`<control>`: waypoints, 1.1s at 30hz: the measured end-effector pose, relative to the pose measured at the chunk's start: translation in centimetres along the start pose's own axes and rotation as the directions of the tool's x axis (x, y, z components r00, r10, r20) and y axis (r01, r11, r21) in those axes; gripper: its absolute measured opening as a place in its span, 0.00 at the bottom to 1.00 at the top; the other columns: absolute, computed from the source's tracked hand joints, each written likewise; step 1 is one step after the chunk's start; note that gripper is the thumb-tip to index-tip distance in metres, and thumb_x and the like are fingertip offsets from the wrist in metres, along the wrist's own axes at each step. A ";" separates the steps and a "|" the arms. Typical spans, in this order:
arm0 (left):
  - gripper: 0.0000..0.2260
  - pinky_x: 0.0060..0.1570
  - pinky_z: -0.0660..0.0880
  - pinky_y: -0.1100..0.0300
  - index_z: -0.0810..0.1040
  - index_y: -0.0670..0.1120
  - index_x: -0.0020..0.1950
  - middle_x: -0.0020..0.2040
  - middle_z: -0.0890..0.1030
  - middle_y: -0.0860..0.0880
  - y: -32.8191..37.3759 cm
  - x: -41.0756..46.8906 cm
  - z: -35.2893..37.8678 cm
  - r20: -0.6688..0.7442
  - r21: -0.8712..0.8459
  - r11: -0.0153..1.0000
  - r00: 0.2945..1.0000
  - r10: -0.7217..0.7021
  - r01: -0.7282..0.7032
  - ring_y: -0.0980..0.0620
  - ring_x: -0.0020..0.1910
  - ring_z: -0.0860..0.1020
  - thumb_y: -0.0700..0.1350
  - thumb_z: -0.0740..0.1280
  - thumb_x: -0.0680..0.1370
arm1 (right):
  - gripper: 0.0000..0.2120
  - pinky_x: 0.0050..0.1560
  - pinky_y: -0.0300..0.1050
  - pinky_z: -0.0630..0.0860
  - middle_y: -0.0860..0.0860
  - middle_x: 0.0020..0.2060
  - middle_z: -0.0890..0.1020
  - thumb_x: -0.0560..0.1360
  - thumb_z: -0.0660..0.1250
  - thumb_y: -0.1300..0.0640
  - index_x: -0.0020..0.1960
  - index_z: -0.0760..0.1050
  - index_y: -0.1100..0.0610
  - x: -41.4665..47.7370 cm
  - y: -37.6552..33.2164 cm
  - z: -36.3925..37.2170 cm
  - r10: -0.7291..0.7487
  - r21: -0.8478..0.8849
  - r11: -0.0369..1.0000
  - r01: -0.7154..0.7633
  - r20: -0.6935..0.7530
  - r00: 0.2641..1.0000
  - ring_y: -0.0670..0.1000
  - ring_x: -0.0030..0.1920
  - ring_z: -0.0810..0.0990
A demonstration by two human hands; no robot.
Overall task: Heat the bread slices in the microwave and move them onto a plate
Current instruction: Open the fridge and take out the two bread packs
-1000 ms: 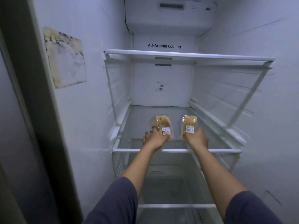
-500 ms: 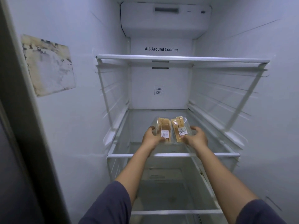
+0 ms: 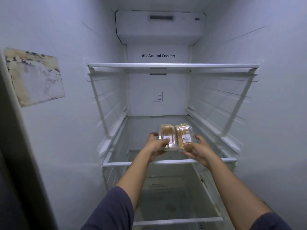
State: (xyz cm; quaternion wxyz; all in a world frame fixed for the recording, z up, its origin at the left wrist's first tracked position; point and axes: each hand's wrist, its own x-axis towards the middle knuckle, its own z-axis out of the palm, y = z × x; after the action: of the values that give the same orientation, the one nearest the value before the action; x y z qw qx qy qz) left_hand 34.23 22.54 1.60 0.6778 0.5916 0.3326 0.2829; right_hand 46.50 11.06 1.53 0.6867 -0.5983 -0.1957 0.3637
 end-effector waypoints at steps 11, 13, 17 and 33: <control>0.34 0.39 0.81 0.57 0.57 0.49 0.71 0.60 0.75 0.39 -1.1 -1.8 0.6 0.099 -0.260 0.966 0.995 0.022 0.005 0.45 0.46 0.79 0.29 0.68 0.72 | 0.32 0.37 0.45 0.81 0.64 0.61 0.75 0.72 0.62 0.77 0.72 0.60 0.59 -1.2 1.0 0.0 -0.052 0.097 0.994 0.053 -0.015 0.999 0.64 0.55 0.79; 0.34 0.38 0.81 0.58 0.58 0.49 0.71 0.61 0.75 0.38 -1.6 -2.9 0.5 0.085 -0.256 0.966 0.995 0.042 -0.019 0.46 0.45 0.79 0.29 0.68 0.72 | 0.33 0.33 0.43 0.81 0.64 0.61 0.75 0.71 0.63 0.77 0.72 0.61 0.58 -2.3 1.2 0.1 -0.080 0.093 0.992 0.084 -0.044 0.996 0.63 0.52 0.80; 0.35 0.42 0.81 0.57 0.58 0.49 0.73 0.59 0.77 0.40 -1.9 -7.0 -0.1 0.110 -0.263 0.962 0.988 0.106 -0.074 0.46 0.46 0.80 0.29 0.68 0.72 | 0.34 0.32 0.41 0.82 0.63 0.60 0.76 0.71 0.63 0.77 0.72 0.61 0.56 -5.9 1.2 0.4 -0.126 0.095 0.987 0.131 -0.057 0.990 0.58 0.44 0.81; 0.42 0.48 0.80 0.57 0.51 0.56 0.76 0.68 0.71 0.43 -8.8 -40.4 -9.2 0.117 -0.074 0.970 0.964 0.238 -0.231 0.48 0.57 0.78 0.36 0.71 0.71 | 0.36 0.36 0.40 0.81 0.61 0.66 0.72 0.71 0.68 0.70 0.74 0.60 0.53 -36.0 11.2 1.7 -0.290 0.066 0.954 0.293 -0.059 0.955 0.56 0.49 0.80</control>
State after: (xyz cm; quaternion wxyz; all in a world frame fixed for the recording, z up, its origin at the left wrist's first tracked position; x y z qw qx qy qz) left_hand 1.91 -4.45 -3.15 0.6765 0.6228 0.2086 0.3333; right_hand 18.62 -13.99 -2.94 0.7590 -0.5458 -0.2513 0.2507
